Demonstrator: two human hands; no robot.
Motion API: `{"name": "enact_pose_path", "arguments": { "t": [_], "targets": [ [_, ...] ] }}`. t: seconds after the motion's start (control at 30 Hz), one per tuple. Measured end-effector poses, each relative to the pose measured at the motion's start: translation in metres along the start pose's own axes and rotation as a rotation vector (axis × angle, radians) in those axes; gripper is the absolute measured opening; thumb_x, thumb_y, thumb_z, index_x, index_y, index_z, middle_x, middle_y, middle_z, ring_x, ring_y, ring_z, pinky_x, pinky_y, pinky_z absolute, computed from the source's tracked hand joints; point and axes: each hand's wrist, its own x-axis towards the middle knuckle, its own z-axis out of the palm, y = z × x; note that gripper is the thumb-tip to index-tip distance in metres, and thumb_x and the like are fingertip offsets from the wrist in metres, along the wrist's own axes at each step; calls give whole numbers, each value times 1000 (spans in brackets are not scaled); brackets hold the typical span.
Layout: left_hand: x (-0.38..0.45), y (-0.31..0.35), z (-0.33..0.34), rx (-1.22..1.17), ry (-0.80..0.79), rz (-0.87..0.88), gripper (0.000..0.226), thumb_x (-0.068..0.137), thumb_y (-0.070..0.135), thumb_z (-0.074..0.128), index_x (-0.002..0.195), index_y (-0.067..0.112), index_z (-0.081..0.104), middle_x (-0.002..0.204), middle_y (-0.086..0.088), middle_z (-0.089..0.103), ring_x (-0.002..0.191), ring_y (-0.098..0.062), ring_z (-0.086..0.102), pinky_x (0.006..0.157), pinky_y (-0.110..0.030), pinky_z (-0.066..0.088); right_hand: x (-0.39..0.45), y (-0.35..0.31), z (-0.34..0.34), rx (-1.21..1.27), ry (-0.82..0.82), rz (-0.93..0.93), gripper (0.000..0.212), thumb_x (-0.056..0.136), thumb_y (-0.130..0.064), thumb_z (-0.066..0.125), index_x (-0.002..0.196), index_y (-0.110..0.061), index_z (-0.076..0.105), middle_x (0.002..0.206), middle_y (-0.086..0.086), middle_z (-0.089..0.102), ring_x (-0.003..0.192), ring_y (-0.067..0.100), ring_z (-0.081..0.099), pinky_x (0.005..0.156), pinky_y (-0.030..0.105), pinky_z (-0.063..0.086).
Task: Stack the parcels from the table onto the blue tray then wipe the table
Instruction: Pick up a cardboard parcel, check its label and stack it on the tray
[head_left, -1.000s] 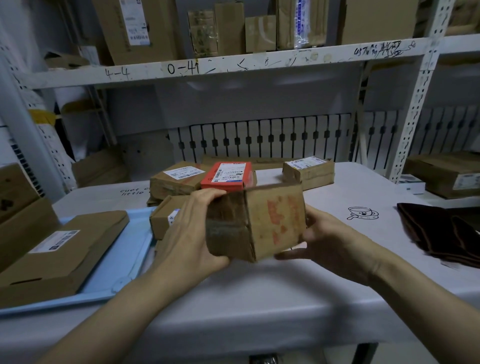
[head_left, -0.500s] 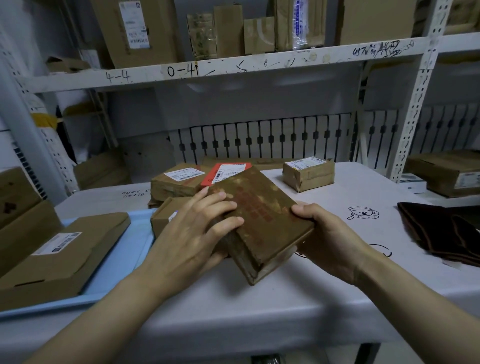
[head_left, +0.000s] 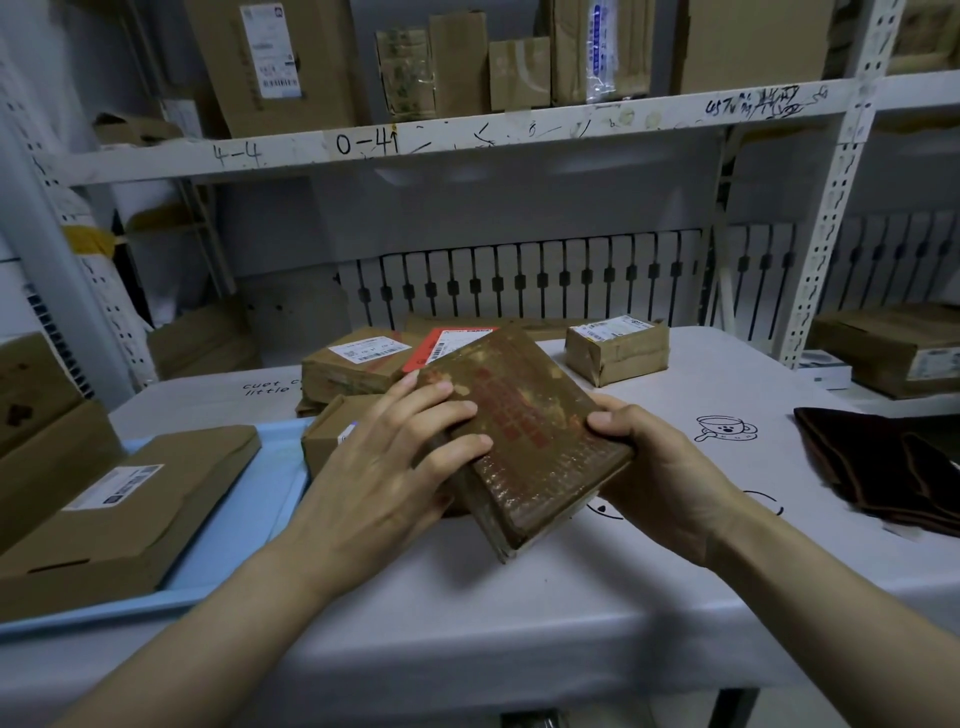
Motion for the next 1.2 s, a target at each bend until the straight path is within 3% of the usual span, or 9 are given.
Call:
{"name": "enact_pose_path", "arguments": {
  "t": [0.17,0.33,0.4,0.53,0.67,0.77,0.93,1.1,1.2],
  "targets": [
    [1,1,0,-12,33,-20,69,77,22,82,132,18,42,136,-9,42,134,-31,42,116,-54,30,-2,-2,5,-15,32,76,27,76,-28,59,94,-16,75,93,9,64,75,18,55,62,28,40],
    [3,0,-8,-144,-8,-140,74,73,27,78,137,15,41,138,-10,46,133,-32,45,110,-54,37,-1,-5,3,-18,3,48,58,85,-62,52,125,-23,69,138,15,60,115,27,52,96,44,39],
    [6,1,-13,-227,-35,-252,83,68,32,80,139,15,40,138,-8,48,132,-27,45,106,-49,41,-2,-9,6,-75,4,42,62,86,-72,43,121,-29,71,131,17,62,110,27,52,97,43,42],
    [12,2,-23,-517,-49,-567,94,61,46,81,142,23,40,139,7,48,128,-12,47,103,-33,44,1,-9,10,-115,49,-10,66,87,-70,42,116,-19,73,97,7,65,87,21,54,78,38,41],
    [16,5,-24,-973,-23,-933,80,54,44,85,126,41,49,123,14,64,110,1,61,84,-11,50,4,-7,18,-211,51,-81,62,88,-60,42,126,-18,66,124,19,62,98,25,54,85,39,46],
    [16,5,-22,-1238,-27,-1121,69,53,43,79,117,25,62,108,8,75,98,-8,70,77,-16,53,5,-3,21,-235,43,-66,51,88,-53,48,125,-24,67,128,11,65,113,31,59,100,51,45],
    [18,7,-27,-1406,-43,-1330,34,72,36,71,101,19,73,108,-6,76,107,-28,69,105,-51,46,4,-1,22,-256,-2,-3,45,91,-40,58,133,-24,60,125,8,70,121,36,60,106,54,43],
    [17,6,-30,-1517,-47,-1372,19,76,37,68,90,32,80,110,-6,75,107,-25,70,104,-53,47,7,-1,28,-235,18,39,47,86,-40,59,130,-22,62,119,6,73,116,35,64,99,47,50],
    [13,2,-33,-1574,-39,-1402,29,75,43,74,101,30,78,116,-6,73,112,-25,67,106,-52,44,11,0,35,-229,39,56,51,84,-46,63,130,-22,63,118,10,72,114,39,62,98,48,51]
  ]
}}
